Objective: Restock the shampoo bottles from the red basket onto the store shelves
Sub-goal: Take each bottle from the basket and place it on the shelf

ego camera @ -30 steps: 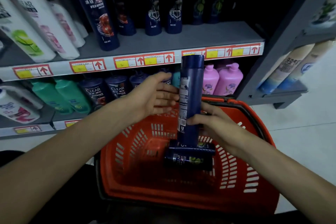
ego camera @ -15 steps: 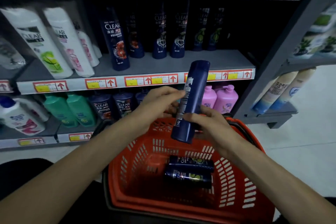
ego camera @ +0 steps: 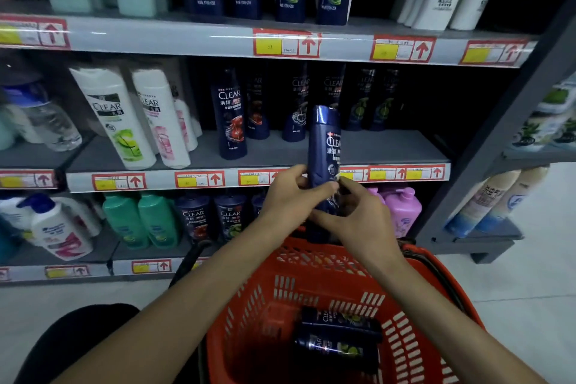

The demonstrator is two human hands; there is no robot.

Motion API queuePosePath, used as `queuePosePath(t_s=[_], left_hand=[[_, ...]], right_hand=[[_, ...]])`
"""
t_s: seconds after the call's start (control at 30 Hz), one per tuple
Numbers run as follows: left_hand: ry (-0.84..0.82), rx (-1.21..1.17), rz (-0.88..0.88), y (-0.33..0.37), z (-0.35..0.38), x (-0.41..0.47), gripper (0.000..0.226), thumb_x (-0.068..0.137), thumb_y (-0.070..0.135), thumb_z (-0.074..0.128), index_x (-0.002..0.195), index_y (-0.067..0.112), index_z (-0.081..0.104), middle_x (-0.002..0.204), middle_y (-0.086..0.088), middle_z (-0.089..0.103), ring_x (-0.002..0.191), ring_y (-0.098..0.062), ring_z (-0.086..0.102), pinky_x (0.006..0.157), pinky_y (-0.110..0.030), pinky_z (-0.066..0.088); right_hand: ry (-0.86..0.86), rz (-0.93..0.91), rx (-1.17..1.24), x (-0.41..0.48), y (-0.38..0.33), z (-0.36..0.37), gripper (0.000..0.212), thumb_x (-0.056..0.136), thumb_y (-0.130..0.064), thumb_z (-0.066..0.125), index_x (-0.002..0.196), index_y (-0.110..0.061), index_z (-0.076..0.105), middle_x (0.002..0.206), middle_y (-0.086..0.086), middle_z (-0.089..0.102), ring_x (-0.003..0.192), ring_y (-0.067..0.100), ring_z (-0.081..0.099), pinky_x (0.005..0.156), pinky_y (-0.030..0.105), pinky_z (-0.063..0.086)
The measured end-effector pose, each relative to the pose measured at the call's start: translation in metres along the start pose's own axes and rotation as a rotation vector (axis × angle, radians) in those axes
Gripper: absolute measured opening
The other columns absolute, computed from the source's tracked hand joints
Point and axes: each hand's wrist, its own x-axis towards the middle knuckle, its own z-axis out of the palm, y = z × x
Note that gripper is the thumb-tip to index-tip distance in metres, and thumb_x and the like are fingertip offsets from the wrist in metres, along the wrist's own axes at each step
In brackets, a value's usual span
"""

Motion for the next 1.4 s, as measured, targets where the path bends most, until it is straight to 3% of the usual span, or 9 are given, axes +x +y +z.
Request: queuePosePath(t_s=[0.13,0.3,0.47,0.73,0.83,0.97,1.13,1.23,1.4], left_hand=[[-0.052,-0.068,0.027,0.004,-0.008,0.015,0.029,0.093,0.018,0.076,0.122,0.018,0.071,0.103,-0.001,0.078,0.093,-0.017,0.076,0.080,-0.031,0.062],[-0.050,-0.048,0.084,0.000,-0.011,0.039,0.040,0.093,0.012,0.074,0.129,0.021,0.062,0.115,0.007,0.075,0.103,-0.010,0.073,0.091,-0.025,0.057],[-0.010,0.075,0.166,-0.003,-0.016,0.068,0.055,0.095,0.009,0.066,0.142,0.034,0.051,0.108,0.026,0.065,0.108,-0.007,0.067,0.102,-0.036,0.054],[0.074,0.099,0.108,-0.005,-0.029,0.107,0.065,0.101,0.012,0.057,0.157,0.037,0.037,0.092,0.018,0.058,0.080,0.004,0.059,0.065,-0.003,0.042],[0.052,0.050,0.074,-0.008,-0.026,0.117,0.066,0.101,0.011,0.056,0.156,0.042,0.038,0.095,0.027,0.057,0.085,0.010,0.058,0.071,-0.005,0.042],[0.052,0.001,0.034,-0.018,-0.020,0.124,0.071,0.099,0.013,0.056,0.158,0.045,0.033,0.115,0.018,0.064,0.094,0.005,0.061,0.078,-0.015,0.046],[0.054,-0.010,0.006,-0.015,-0.023,0.119,0.068,0.101,0.009,0.056,0.158,0.038,0.034,0.086,0.024,0.050,0.077,0.009,0.051,0.067,-0.004,0.040],[0.073,0.020,0.009,-0.013,-0.027,0.112,0.068,0.100,0.009,0.060,0.159,0.031,0.034,0.120,0.009,0.061,0.099,0.000,0.056,0.092,-0.018,0.041],[0.035,0.241,0.082,-0.014,-0.027,0.079,0.079,0.094,0.022,0.070,0.160,0.032,0.028,0.139,0.000,0.057,0.118,-0.014,0.059,0.105,-0.038,0.050]], right_hand=[[0.001,0.147,0.065,0.024,0.000,0.001,0.082,0.060,-0.048,0.094,0.132,-0.024,0.063,0.096,-0.012,0.068,0.087,0.008,0.068,0.075,0.036,0.059],[0.031,0.158,0.042,0.059,-0.001,0.016,0.057,0.060,-0.037,0.094,0.108,-0.017,0.071,0.086,-0.010,0.073,0.077,0.006,0.068,0.068,0.026,0.054],[0.142,0.113,0.017,0.100,-0.014,0.030,0.045,0.072,-0.024,0.086,0.112,-0.016,0.068,0.088,-0.009,0.071,0.086,0.017,0.071,0.078,0.035,0.058],[0.212,0.033,0.011,0.152,-0.017,0.059,0.061,0.071,-0.023,0.088,0.124,-0.017,0.059,0.099,-0.010,0.064,0.093,0.014,0.064,0.083,0.034,0.054],[0.234,0.044,0.017,0.166,-0.009,0.070,0.065,0.068,-0.032,0.089,0.123,-0.021,0.057,0.105,-0.006,0.070,0.096,0.018,0.067,0.085,0.042,0.057],[0.243,0.040,-0.018,0.170,0.000,0.081,0.069,0.069,-0.037,0.088,0.127,-0.021,0.053,0.113,-0.002,0.068,0.103,0.021,0.066,0.090,0.045,0.056],[0.202,0.043,-0.075,0.166,-0.001,0.081,0.066,0.075,-0.030,0.082,0.131,-0.019,0.050,0.121,0.003,0.065,0.111,0.026,0.064,0.092,0.046,0.054],[0.127,0.024,-0.121,0.152,0.000,0.068,0.075,0.075,-0.028,0.085,0.139,-0.016,0.047,0.126,0.005,0.062,0.118,0.025,0.060,0.097,0.045,0.052],[0.069,-0.075,-0.278,0.106,0.004,0.021,0.078,0.080,-0.026,0.085,0.146,-0.023,0.045,0.134,0.002,0.054,0.121,0.021,0.057,0.095,0.031,0.047]])
